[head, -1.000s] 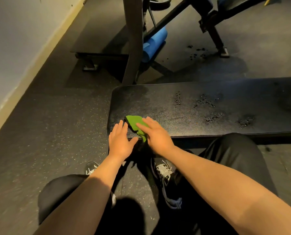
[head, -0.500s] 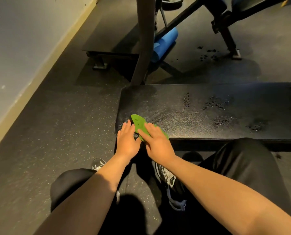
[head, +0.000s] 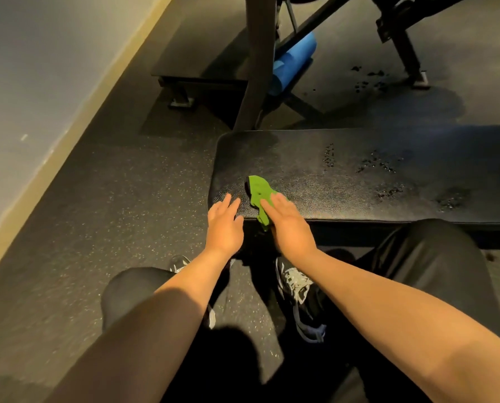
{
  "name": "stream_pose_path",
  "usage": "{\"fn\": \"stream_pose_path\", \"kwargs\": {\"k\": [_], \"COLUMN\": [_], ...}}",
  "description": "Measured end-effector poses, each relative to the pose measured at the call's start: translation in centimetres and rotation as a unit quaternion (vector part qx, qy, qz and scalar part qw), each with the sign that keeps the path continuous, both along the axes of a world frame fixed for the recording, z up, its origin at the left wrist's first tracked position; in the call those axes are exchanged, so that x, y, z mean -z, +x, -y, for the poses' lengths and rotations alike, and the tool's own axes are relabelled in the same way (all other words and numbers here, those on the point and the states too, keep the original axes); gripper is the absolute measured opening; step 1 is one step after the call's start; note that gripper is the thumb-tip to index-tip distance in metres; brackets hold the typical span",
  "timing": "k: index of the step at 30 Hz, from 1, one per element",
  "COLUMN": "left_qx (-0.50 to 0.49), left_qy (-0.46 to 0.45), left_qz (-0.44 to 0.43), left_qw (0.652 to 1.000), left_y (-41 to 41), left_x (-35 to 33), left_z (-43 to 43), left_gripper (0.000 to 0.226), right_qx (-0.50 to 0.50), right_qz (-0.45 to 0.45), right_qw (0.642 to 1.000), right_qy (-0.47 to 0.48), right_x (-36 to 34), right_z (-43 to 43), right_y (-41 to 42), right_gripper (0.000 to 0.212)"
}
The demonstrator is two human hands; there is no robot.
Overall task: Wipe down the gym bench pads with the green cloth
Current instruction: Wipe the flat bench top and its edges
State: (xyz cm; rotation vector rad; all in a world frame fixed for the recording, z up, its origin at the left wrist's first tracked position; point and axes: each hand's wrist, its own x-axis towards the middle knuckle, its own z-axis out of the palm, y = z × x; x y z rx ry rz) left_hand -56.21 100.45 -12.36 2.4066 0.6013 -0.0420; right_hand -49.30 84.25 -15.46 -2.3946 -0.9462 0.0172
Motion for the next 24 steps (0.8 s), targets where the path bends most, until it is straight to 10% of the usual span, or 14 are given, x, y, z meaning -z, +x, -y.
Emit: {"fn": "stream_pose_path", "kwargs": {"k": [18, 24], "left_qx": [-0.016, -0.023], "left_qy": [0.107, 0.093], "left_qz": [-0.09, -0.083], "left_qw": [0.99, 0.992], "left_y": [1.5, 1.6], "left_x": [0.1, 0.0], "left_z": [5.1, 5.3], "left_gripper": [0.074, 0.072], "right_qx": [0.081, 0.168], "right_qz": [0.075, 0.062], "right_qw": [0.984, 0.974], "right_qy": [-0.143, -0.139], "right_x": [-0.1, -2.1], "right_z": [9.2, 8.8], "right_y": [2.2, 2.0], "right_gripper": [0.074, 0.038]}}
